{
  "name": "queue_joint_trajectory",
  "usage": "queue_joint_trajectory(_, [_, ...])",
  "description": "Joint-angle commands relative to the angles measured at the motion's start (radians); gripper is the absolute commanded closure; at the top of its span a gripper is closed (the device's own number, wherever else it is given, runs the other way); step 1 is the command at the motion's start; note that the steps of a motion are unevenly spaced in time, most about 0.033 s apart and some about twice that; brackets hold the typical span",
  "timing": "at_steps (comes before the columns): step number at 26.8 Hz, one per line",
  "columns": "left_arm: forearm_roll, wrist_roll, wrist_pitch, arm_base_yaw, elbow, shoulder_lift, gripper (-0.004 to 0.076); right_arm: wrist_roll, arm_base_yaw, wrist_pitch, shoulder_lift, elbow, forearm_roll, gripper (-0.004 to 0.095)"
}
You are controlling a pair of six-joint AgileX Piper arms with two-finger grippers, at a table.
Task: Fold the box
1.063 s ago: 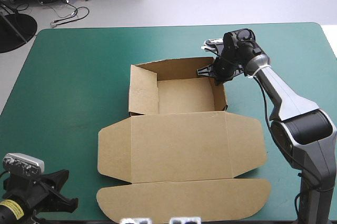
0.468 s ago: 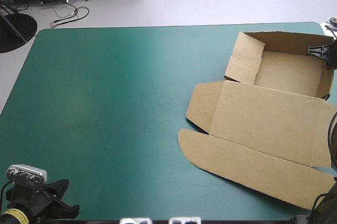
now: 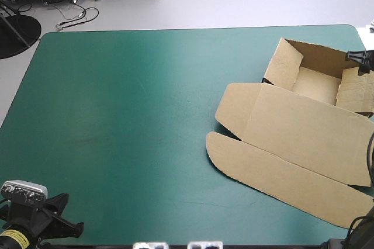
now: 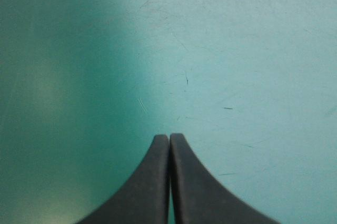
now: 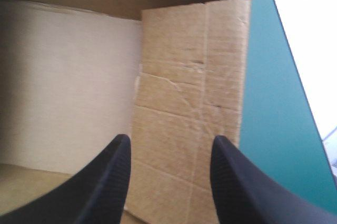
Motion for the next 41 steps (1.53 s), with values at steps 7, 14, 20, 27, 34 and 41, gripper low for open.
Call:
queue_joint_trajectory(7, [0.017,0.090,-0.068,-0.007,-0.023,0.015,0.0734,-0.090,0.037,0.006,-0.321,-0.011,0.163,0.0920])
queue_joint_trajectory(14, [0.009,0.098,-0.104,-0.007,0.034,0.015,0.0734,-0.182,0.177,-0.029,-0.618,0.367,0.193,0.0921])
queue_joint_trajectory(20, [0.011,0.097,-0.105,-0.007,0.034,0.014,0.0734,-0.179,0.183,-0.173,-0.950,0.857,0.109,0.0922])
queue_joint_trajectory(27, [0.009,0.097,-0.105,-0.007,0.034,0.014,0.0734,-0.133,0.183,-0.294,-1.258,1.260,0.100,0.0923])
queue_joint_trajectory(34, [0.009,0.097,-0.105,-0.007,0.034,0.014,0.0734,-0.116,0.183,-0.310,-1.404,1.341,0.100,0.0923])
queue_joint_trajectory(41, [-0.014,0.093,-0.102,-0.007,0.034,0.014,0.0734,-0.101,0.183,-0.330,-1.449,1.364,0.100,0.0923])
